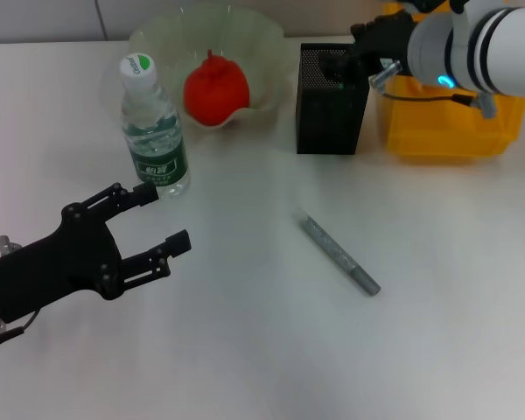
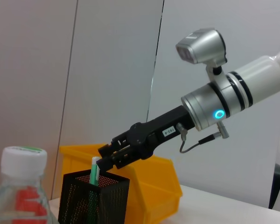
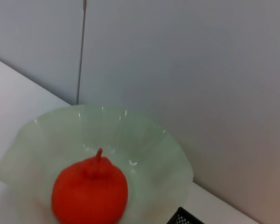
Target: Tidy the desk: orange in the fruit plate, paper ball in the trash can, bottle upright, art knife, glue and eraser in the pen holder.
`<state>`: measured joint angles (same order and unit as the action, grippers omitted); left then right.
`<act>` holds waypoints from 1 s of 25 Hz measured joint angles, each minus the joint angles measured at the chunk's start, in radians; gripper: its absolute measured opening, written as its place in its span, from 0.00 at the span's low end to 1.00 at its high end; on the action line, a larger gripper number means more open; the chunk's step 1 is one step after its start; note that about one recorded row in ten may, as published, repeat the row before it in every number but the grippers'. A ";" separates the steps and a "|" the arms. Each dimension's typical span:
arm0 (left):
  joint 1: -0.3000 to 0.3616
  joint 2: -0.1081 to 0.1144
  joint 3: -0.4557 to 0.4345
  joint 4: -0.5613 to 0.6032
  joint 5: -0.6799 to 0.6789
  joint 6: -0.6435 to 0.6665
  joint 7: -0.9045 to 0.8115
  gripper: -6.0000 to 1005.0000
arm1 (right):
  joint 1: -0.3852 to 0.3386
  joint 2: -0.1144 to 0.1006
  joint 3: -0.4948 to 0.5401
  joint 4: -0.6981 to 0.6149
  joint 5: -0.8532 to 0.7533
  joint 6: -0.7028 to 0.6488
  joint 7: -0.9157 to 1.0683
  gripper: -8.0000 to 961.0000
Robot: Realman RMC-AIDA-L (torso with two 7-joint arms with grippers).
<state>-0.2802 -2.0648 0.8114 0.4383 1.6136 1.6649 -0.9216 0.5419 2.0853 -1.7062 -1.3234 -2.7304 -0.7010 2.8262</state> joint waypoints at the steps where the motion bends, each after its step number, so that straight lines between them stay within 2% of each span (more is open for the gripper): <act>1: 0.000 0.000 0.000 0.000 0.000 0.000 0.000 0.81 | -0.001 -0.001 0.003 -0.017 0.000 -0.022 0.000 0.40; 2: -0.001 0.000 0.000 0.001 0.000 0.000 0.000 0.81 | -0.008 -0.002 0.004 -0.063 0.000 -0.090 0.000 0.43; 3: -0.001 0.000 0.000 0.001 0.000 0.000 0.000 0.81 | -0.008 -0.002 0.004 -0.063 0.000 -0.090 0.000 0.47; 8: -0.003 0.001 0.000 0.002 0.002 0.004 0.000 0.81 | -0.050 -0.002 -0.003 -0.258 -0.004 -0.307 -0.001 0.64; 11: -0.002 0.002 0.001 0.002 0.006 0.005 0.000 0.81 | -0.053 -0.002 0.005 -0.366 -0.005 -0.480 -0.001 0.75; 12: -0.002 0.002 0.004 0.002 0.006 0.004 0.000 0.81 | -0.043 -0.002 0.006 -0.414 -0.003 -0.606 0.002 0.75; 13: -0.002 0.002 0.004 0.002 0.006 0.004 0.000 0.81 | -0.043 -0.002 0.006 -0.414 -0.003 -0.606 0.002 0.75; 16: -0.002 0.002 0.005 0.002 0.007 0.002 0.000 0.81 | -0.012 0.000 0.005 -0.435 -0.001 -0.761 0.017 0.75; 19: -0.001 0.002 0.002 0.002 0.007 0.007 0.000 0.81 | 0.030 0.002 -0.009 -0.382 0.004 -0.862 0.043 0.75; 25: 0.003 0.001 0.007 0.001 0.008 0.010 0.014 0.81 | 0.075 0.004 -0.042 -0.203 0.040 -0.879 0.065 0.75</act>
<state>-0.2770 -2.0637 0.8188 0.4392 1.6215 1.6751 -0.9071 0.6169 2.0890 -1.7480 -1.5268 -2.6907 -1.5805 2.8911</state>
